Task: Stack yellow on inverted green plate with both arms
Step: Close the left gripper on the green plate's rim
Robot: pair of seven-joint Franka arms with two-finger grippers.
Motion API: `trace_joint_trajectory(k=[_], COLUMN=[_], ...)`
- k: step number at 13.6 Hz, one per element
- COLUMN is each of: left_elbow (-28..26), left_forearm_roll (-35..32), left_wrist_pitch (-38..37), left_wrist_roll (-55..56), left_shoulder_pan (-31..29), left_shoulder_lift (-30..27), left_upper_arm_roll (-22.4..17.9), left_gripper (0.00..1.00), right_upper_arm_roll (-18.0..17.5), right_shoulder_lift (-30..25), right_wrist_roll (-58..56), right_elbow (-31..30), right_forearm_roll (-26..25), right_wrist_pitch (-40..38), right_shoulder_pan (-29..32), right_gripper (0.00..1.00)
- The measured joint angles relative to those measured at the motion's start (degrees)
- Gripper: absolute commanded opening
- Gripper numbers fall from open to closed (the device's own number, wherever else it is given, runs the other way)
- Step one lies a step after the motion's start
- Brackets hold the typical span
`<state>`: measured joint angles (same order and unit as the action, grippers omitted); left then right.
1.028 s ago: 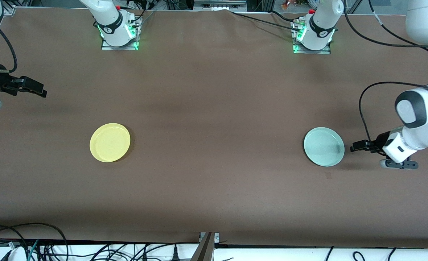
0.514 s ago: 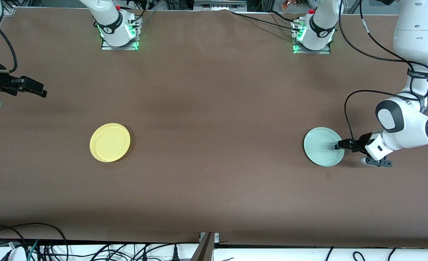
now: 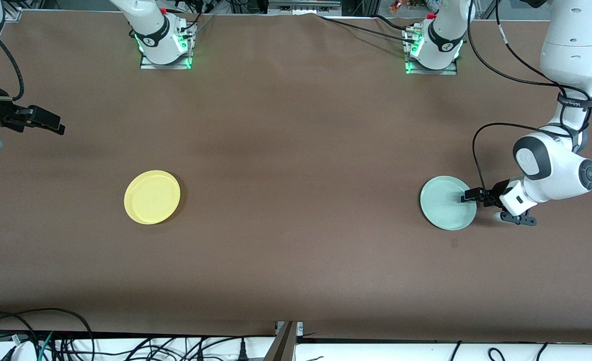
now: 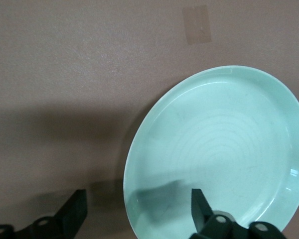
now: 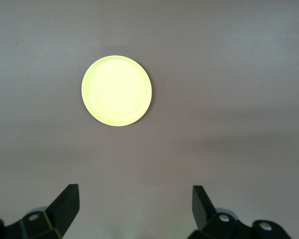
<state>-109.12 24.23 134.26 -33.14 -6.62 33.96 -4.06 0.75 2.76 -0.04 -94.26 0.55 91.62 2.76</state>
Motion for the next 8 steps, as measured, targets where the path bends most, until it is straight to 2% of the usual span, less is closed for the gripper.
trace_joint_trajectory(k=[2, 3, 8], left_elbow=[-0.15, -0.15, -0.13], left_forearm_roll=[0.18, 0.18, 0.19], left_wrist_pitch=[0.26, 0.32, 0.41], left_wrist_roll=[-0.09, -0.09, -0.42], left_shoulder_pan=[-0.04, -0.05, -0.01], left_shoulder_lift=[-0.01, -0.01, -0.11], left_upper_arm_roll=[0.00, 0.00, 0.05], left_gripper=[0.13, 0.02, 0.00], right_upper_arm_roll=[0.00, 0.00, 0.00], right_shoulder_lift=[0.00, 0.00, 0.00], right_wrist_roll=[0.00, 0.00, 0.00], right_elbow=[0.00, 0.00, 0.00], right_forearm_roll=[0.00, 0.00, 0.00], right_wrist_pitch=[0.00, 0.00, 0.00], right_shoulder_pan=[0.00, 0.00, 0.00], right_gripper=[1.00, 1.00, 1.00])
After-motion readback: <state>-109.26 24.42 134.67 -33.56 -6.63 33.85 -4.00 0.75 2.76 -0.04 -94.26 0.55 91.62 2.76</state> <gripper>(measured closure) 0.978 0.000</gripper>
